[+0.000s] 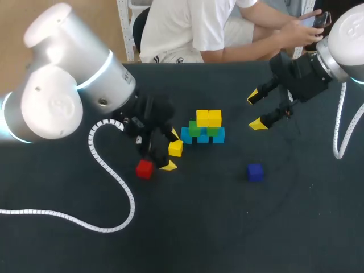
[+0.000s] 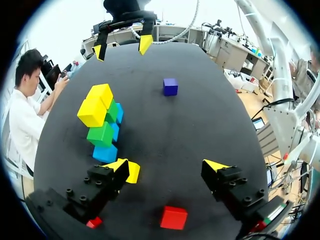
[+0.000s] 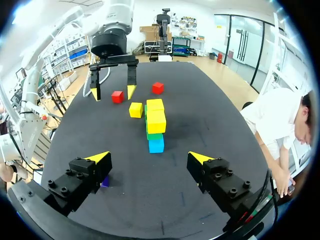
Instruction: Place the blue cubes, place green cubes on the blue cubes, place the yellow cubes on the green cubes, then place the red cubes on the yellow cubes, and place purple cube on the red cubes.
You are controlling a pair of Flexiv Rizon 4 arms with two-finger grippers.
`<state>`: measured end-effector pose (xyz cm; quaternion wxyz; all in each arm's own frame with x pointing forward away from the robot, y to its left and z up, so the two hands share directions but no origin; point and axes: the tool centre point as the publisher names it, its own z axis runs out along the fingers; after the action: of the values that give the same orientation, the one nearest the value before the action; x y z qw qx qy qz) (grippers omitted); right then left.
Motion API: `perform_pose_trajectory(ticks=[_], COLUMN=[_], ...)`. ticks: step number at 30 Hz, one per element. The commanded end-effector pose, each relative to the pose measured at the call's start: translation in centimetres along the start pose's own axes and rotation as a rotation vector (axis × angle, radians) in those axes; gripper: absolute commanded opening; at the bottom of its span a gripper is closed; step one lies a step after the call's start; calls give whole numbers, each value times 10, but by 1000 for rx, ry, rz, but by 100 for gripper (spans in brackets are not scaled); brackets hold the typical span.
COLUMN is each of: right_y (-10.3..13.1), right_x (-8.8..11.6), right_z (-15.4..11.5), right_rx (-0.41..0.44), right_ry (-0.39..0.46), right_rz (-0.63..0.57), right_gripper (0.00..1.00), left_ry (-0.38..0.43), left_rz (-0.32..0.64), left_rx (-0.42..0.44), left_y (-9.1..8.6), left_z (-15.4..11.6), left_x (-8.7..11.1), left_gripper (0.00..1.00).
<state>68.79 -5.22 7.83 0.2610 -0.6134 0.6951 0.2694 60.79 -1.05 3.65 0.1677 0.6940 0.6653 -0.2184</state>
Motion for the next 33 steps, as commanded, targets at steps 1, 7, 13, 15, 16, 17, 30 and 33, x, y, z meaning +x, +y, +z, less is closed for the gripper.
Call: perform_pose_trajectory(ticks=[1,7,13,15,16,17,30,33], right_y=[0,0,0,0,0,0,0,0], right_x=[0,0,0,0,0,0,0,0], right_z=[0,0,0,0,0,0,0,0], right_rx=[1,1,1,1,1,1,1,1], right_ry=[-2,-2,-2,-2,-2,-2,-2,-2], right_rz=[-1,-1,-1,-1,-1,-1,-1,-1], right_gripper=[100,100,100,100,100,100,100,100], left_ry=[7,4,3,4,1,0,-3,17], left_rz=[-1,-8,-15,-17,-18,-18,-23,-25], left_rx=[10,22,27,28,25,18,24,37], left_y=[5,7,8,8,9,9,26,33], left_z=[5,9,11,11,11,10,8,7], left_x=[-1,0,2,2,2,2,3,2], left_gripper=[93,87,85,86,87,88,100,100])
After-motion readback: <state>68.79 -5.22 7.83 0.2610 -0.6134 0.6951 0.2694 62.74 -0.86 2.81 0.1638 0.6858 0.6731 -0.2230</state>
